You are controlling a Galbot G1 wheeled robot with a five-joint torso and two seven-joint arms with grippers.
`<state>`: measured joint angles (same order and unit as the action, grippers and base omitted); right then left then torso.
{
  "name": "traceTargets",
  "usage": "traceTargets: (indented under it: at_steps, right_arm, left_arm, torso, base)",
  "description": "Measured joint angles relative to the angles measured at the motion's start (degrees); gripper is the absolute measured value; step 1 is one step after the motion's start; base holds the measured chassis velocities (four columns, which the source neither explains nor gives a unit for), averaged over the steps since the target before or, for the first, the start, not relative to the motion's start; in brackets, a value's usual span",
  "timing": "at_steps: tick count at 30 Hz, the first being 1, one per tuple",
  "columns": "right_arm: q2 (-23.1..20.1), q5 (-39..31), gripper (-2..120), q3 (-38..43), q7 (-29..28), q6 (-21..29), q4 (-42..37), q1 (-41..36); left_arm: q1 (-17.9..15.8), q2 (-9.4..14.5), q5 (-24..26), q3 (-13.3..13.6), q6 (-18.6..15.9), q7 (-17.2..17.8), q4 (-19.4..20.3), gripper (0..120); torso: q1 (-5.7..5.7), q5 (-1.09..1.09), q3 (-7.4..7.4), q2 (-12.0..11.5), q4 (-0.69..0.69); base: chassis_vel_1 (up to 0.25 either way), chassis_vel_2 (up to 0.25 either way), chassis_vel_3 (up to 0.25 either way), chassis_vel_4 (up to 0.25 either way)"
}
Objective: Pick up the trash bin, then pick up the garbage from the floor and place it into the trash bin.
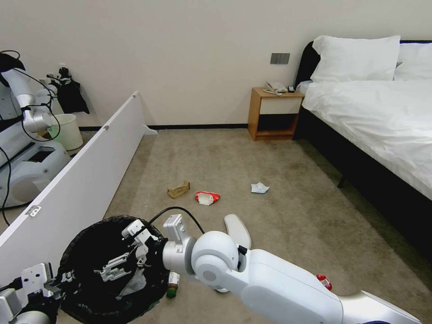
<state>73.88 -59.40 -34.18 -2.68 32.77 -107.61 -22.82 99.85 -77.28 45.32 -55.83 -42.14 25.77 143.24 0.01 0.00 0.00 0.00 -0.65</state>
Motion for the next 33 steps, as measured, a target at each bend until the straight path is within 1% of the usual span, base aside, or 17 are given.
traceTargets:
  at_steps: [7, 10, 11, 13, 14, 16, 17, 18, 20, 21, 23, 24, 27, 28, 30, 31, 33]
  right_arm:
    - [0.0, -0.1, 100, 0.1, 0.1, -0.1, -0.1, -0.1]
    - [0.2, 0.3, 100, 1.1, 0.6, -1.3, -0.1, -0.5]
    - [0.4, 0.5, 100, 2.4, 0.8, -1.8, -0.2, -0.8]
    - [0.8, 1.5, 100, 7.7, 1.0, -3.6, -0.4, -1.7]
    - [0.8, 1.5, 100, 7.7, 1.0, -3.6, -0.4, -1.7]
    - [0.7, 4.7, 100, 13.5, 1.4, -7.2, 0.1, -3.2]
    - [0.7, 4.7, 100, 13.5, 1.4, -7.2, 0.1, -3.2]
    - [0.2, 6.7, 100, 16.7, 1.5, -8.4, 0.5, -4.5]
    - [-1.1, 10.5, 100, 24.2, 1.5, -9.4, 1.0, -8.5]
    - [-1.1, 10.5, 100, 24.2, 1.5, -9.4, 1.0, -8.5]
    - [-3.2, 15.8, 100, 33.7, 1.5, -9.8, 1.0, -14.0]
    - [-3.2, 15.8, 100, 33.7, 1.5, -9.8, 1.0, -14.0]
    - [-5.2, 22.6, 100, 44.2, 1.8, -11.1, 0.5, -22.2]
    - [-5.2, 22.6, 100, 44.2, 1.8, -11.1, 0.5, -22.2]
    - [-5.3, 27.2, 100, 52.8, 2.3, -12.0, -0.4, -29.8]
    - [-5.3, 27.2, 100, 52.8, 2.3, -12.0, -0.4, -29.8]
    - [-4.7, 30.1, 100, 58.8, 2.4, -12.4, -0.9, -34.3]
  left_arm:
    - [-0.1, 0.1, 0.0, 0.0, 0.0, 0.0, 0.0, 2]
    - [-0.2, 0.1, 0.0, 0.0, 0.0, 0.0, 0.0, 2]
    - [-0.3, 0.1, 0.0, 0.0, 0.0, 0.0, 0.0, 2]
    - [-0.5, 0.1, 0.0, 0.0, 0.0, 0.0, 0.0, 2]
    - [-0.5, 0.1, 0.0, 0.0, 0.0, 0.0, 0.0, 2]
    - [-0.6, 0.2, 0.0, 0.0, 0.0, 0.0, 0.0, 2]
    - [-0.6, 0.2, 0.0, 0.0, 0.0, 0.0, 0.0, 2]
    - [-0.6, 0.2, 0.0, 0.1, 0.0, 0.0, 0.0, 2]
    - [-0.7, 0.2, 0.0, 0.1, 0.0, 0.0, 0.0, 2]
    - [-0.7, 0.2, 0.0, 0.1, 0.0, 0.0, 0.0, 2]
    - [-0.7, 0.3, 0.1, 0.1, 0.0, -0.1, 0.0, 2]
    - [-0.7, 0.3, 0.1, 0.1, 0.0, -0.1, 0.0, 2]
    - [-0.8, 0.3, 0.3, 0.1, 0.0, -0.1, 0.0, 2]
    - [-0.8, 0.3, 0.3, 0.1, 0.0, -0.1, 0.0, 2]
    - [-0.9, 0.2, 0.6, -0.1, 0.0, -0.1, 0.0, 2]
    - [-0.9, 0.2, 0.6, -0.1, 0.0, -0.1, 0.0, 2]
    - [-0.9, 0.2, 0.7, -0.2, 0.0, -0.2, 0.0, 2]
  torso:
    - [0.00, 0.00, 0.00, 0.0, 0.00]
    - [0.00, 0.00, 0.00, 0.0, 0.00]
    - [0.00, 0.00, 0.00, 0.0, 0.01]
    - [0.00, 0.00, 0.00, 0.0, 0.01]
    - [0.00, 0.00, 0.00, 0.0, 0.01]
    - [0.00, 0.00, 0.00, 0.0, 0.02]
    - [0.00, 0.00, 0.00, 0.0, 0.02]
    - [0.00, 0.00, 0.00, 0.0, 0.01]
    - [0.00, 0.01, 0.00, 0.0, -0.01]
    - [0.00, 0.01, 0.00, 0.0, -0.01]
    - [0.00, 0.02, 0.00, 0.0, -0.02]
    - [0.00, 0.02, 0.00, 0.0, -0.02]
    - [0.00, 0.02, 0.00, 0.0, 0.00]
    - [0.00, 0.02, 0.00, 0.0, 0.00]
    - [0.00, 0.04, 0.00, 0.0, -0.03]
    - [0.00, 0.04, 0.00, 0.0, -0.03]
    - [0.00, 0.01, -0.01, 0.0, -0.01]
  base:
    - [0.000, 0.000, 0.000, 0.000]
    - [0.000, 0.000, 0.000, 0.000]
    - [0.000, 0.000, 0.000, 0.000]
    - [0.000, 0.000, 0.000, 0.000]
    - [0.000, 0.000, 0.000, 0.000]
    - [0.000, 0.000, 0.000, 0.000]
    - [0.000, 0.000, 0.000, 0.000]
    - [0.000, 0.000, 0.000, 0.000]
    - [0.000, 0.000, 0.000, 0.000]
    - [0.000, 0.000, 0.000, 0.000]
    - [0.000, 0.000, 0.000, 0.000]
    - [0.000, 0.000, 0.000, 0.000]
    - [0.000, 0.000, 0.000, 0.000]
    - [0.000, 0.000, 0.000, 0.000]
    - [0.000, 0.000, 0.000, 0.000]
    - [0.000, 0.000, 0.000, 0.000]
    - [0.000, 0.000, 0.000, 0.000]
